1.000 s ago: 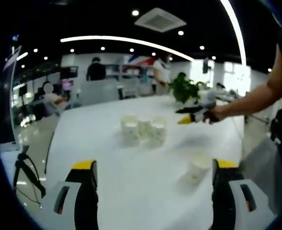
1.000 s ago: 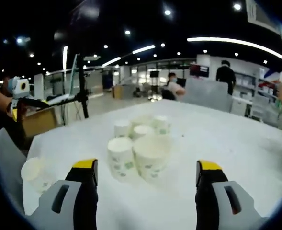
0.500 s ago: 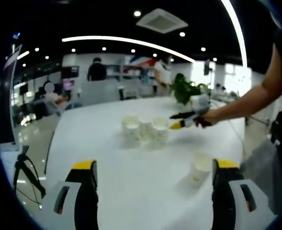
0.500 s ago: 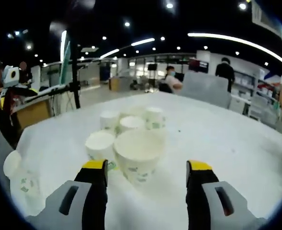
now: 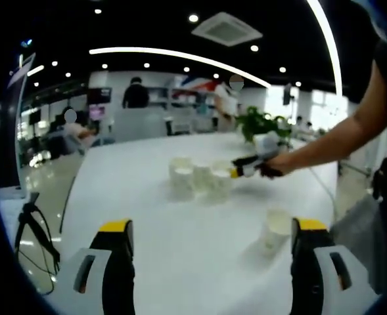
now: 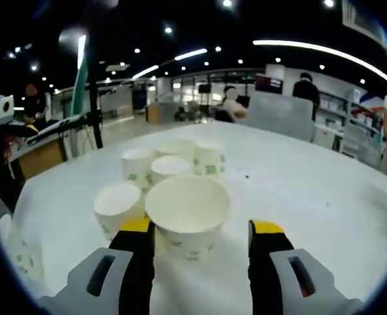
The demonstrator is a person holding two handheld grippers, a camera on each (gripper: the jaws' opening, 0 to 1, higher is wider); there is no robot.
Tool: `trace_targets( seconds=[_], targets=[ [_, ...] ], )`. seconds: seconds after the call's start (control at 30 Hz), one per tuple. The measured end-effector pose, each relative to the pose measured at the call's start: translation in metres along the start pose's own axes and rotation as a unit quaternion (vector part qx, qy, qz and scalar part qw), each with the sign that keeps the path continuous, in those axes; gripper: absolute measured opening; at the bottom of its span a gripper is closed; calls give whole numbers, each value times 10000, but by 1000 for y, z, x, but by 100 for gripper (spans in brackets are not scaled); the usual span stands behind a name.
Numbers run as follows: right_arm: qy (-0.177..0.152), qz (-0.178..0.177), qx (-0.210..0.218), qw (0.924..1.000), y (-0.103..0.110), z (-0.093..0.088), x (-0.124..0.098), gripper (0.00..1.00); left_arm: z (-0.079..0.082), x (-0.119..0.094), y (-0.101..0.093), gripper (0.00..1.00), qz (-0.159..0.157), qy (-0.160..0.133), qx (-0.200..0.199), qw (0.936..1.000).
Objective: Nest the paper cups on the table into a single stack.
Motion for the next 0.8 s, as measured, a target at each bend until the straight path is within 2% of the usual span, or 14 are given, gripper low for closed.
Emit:
trace_targets(
  seconds=[0.3,0.5,0.57,0.8],
  targets=[
    [-7,143,91,9999,0,3,15,50,0,0,7,99,37,20,-15,10000],
    [-39,218,32,9998,2,8,19,47,3,3,10,99,37,40,10,10000],
    [-38,207,-2,9998,2,9,20,42,4,3,10,99,32,23,-2,10000],
    [-63,205,-10,9998,1,11,19,40,2,7,10,99,-1,36,-35,10000]
  ],
)
Point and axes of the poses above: the point that each gripper's makers call its tool centre point, and the gripper's own axes: x roughly forward along the fingers, y roughly to its left, z roughly out of its top, the point moved 1 cm from there along -x, roughly backward along the fingers, and after that the axes turned 8 degrees about y, right-handed, at the moved point
